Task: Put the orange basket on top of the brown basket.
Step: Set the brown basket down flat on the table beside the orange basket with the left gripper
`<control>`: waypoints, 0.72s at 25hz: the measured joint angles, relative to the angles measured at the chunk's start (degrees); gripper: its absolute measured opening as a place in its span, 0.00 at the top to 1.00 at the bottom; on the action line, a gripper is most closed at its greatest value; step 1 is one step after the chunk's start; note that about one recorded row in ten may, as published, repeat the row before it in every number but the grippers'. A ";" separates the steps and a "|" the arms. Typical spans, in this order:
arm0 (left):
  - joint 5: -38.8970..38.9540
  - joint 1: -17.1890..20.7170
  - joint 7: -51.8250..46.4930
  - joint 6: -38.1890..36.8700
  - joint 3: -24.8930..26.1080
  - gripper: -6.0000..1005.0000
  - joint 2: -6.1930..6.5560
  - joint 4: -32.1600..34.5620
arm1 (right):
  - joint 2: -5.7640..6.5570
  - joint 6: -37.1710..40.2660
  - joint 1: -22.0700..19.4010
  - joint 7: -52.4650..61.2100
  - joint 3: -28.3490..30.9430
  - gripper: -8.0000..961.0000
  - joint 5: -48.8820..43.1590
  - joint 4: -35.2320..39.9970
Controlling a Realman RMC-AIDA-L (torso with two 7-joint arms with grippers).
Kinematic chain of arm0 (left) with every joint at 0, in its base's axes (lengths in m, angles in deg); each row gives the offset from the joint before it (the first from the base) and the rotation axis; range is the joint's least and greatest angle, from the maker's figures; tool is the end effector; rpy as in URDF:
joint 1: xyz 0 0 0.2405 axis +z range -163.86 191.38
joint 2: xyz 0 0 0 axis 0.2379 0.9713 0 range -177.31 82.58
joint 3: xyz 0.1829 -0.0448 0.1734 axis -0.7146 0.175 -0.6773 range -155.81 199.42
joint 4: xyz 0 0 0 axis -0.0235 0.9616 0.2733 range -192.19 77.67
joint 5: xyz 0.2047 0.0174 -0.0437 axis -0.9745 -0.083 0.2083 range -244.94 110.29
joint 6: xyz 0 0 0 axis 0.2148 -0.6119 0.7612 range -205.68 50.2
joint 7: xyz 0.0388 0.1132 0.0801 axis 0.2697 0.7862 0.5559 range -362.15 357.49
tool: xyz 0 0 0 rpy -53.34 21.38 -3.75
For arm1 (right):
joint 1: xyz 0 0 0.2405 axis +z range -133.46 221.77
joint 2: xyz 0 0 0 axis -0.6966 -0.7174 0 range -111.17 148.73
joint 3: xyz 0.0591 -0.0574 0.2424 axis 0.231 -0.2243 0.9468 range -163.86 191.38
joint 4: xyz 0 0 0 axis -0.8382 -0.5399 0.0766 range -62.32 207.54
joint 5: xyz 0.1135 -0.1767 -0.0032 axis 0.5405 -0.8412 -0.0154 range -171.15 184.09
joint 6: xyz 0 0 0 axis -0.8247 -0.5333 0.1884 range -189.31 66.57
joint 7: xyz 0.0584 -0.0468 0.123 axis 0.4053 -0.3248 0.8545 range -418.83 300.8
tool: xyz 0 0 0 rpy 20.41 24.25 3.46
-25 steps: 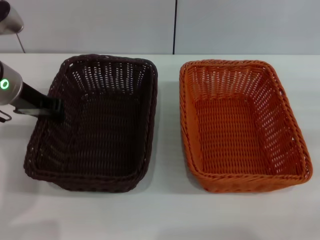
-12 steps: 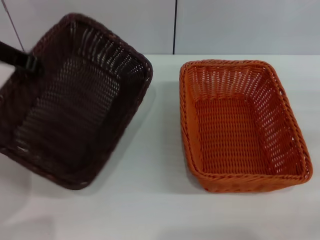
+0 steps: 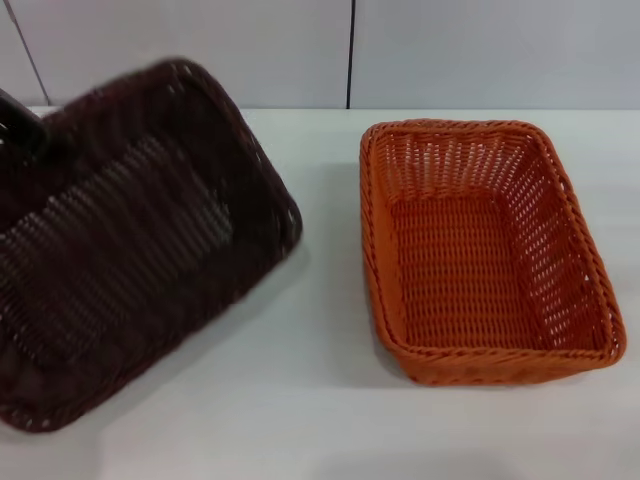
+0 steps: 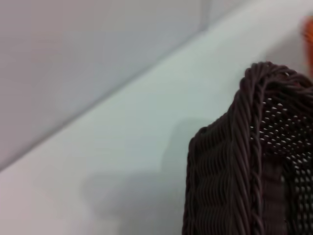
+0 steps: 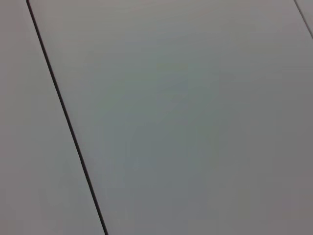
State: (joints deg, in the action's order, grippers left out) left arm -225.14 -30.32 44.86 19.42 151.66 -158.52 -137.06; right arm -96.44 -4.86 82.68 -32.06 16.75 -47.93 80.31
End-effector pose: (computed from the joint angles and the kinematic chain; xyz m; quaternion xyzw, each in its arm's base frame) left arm -0.1857 0.4050 0.1492 -0.8851 -0.3085 0.1465 0.3161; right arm 0.3581 0.4025 0.1154 -0.4664 0.3441 0.3861 0.7177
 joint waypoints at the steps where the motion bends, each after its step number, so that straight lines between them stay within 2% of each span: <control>1: 0.02 -0.97 1.65 1.67 -0.61 0.83 -0.18 1.20 | -0.04 0.00 -0.07 0.00 0.00 0.26 0.00 -0.02; 3: 0.02 -0.97 1.65 1.67 -0.61 0.83 -0.18 1.20 | -0.10 0.00 -0.21 0.02 0.00 0.26 0.00 -0.04; 4: 0.13 -1.80 2.63 2.50 -1.17 0.83 -0.68 2.51 | -0.15 0.00 -0.31 0.02 0.02 0.26 0.00 -0.04; 5: 0.34 -3.93 4.60 1.83 -3.29 0.83 -2.95 6.34 | -0.19 0.00 -0.35 0.02 0.00 0.26 0.00 -0.06; 6: 0.34 -3.93 4.60 1.83 -3.29 0.83 -2.95 6.34 | -0.23 0.00 -0.40 0.03 0.00 0.26 0.00 -0.08; 7: 0.24 -4.78 5.82 0.74 -5.49 0.83 -4.43 8.22 | -0.28 0.00 -0.52 0.06 0.00 0.26 -0.01 -0.13; 9: 0.24 -4.78 5.82 0.74 -5.49 0.83 -4.43 8.22 | -0.28 0.00 -0.58 0.08 0.00 0.26 0.00 -0.14; 10: 0.10 -6.20 6.61 -1.10 -10.00 0.83 -6.17 11.59 | -0.29 0.00 -0.64 0.10 0.00 0.26 0.00 -0.15; 16: 2.73 -8.14 6.75 -2.85 -12.32 0.83 -6.91 15.05 | -0.63 -0.19 -1.06 0.12 -0.05 0.26 0.00 -0.24; 17: 10.94 -9.11 7.76 -6.31 -14.89 0.83 -6.88 18.37 | -0.69 -0.37 -1.24 0.12 -0.11 0.26 -0.01 -0.24; 18: 10.94 -9.11 7.76 -6.31 -14.89 0.83 -6.88 18.37 | -0.69 -0.37 -1.24 0.12 -0.11 0.26 -0.01 -0.24</control>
State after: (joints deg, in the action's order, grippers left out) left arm -214.20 -39.44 52.63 13.12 136.77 -165.40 -118.69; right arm -97.12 -5.22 81.44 -31.95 16.64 -47.94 80.07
